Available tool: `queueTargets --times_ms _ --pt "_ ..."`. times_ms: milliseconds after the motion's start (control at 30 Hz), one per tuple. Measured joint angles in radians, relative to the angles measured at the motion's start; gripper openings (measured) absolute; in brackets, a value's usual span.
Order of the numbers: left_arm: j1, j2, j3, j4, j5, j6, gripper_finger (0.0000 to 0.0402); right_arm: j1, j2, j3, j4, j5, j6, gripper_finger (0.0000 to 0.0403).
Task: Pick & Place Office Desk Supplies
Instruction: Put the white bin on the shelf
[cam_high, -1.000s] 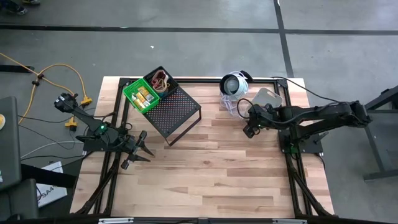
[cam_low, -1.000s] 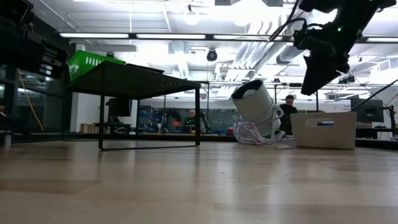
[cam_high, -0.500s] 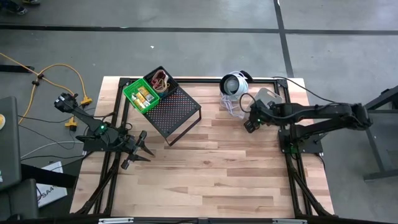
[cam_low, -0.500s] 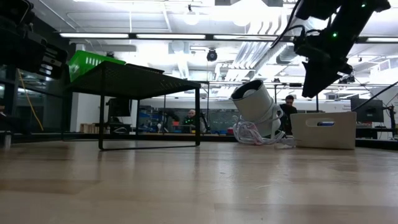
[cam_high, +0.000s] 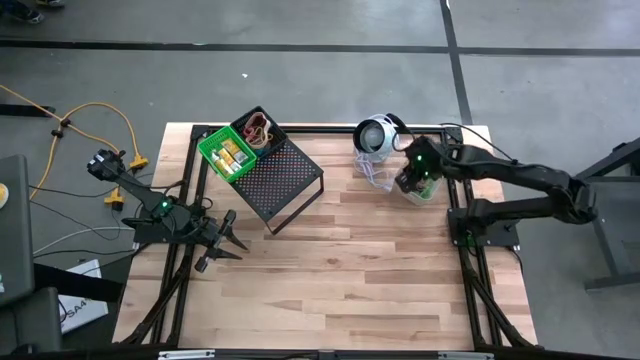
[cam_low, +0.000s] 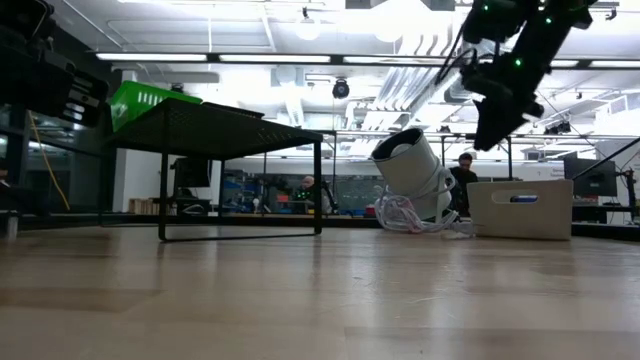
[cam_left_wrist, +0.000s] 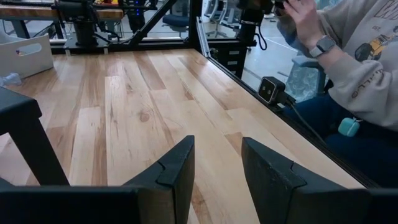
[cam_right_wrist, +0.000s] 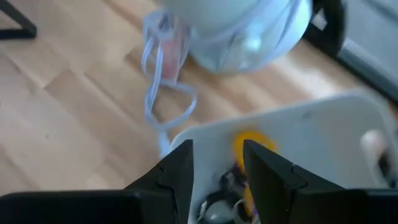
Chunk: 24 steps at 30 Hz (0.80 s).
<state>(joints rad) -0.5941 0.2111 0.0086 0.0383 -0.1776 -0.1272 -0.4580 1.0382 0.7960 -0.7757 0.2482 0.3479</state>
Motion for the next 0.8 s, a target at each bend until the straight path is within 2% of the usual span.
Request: queueTargets --times_ms 200,667,800 --pt "0.000 0.000 0.000 0.000 0.000 0.000 0.0128 -0.104 0.000 0.081 -0.043 0.029 -0.127 0.0128" --pt "0.000 0.000 0.000 0.000 0.005 0.000 0.0128 -0.395 0.031 0.084 -0.112 0.032 -0.264 0.0128" --pt "0.000 0.000 0.000 0.000 0.005 0.000 0.0128 -0.423 0.045 0.084 -0.117 0.013 -0.298 0.0128"
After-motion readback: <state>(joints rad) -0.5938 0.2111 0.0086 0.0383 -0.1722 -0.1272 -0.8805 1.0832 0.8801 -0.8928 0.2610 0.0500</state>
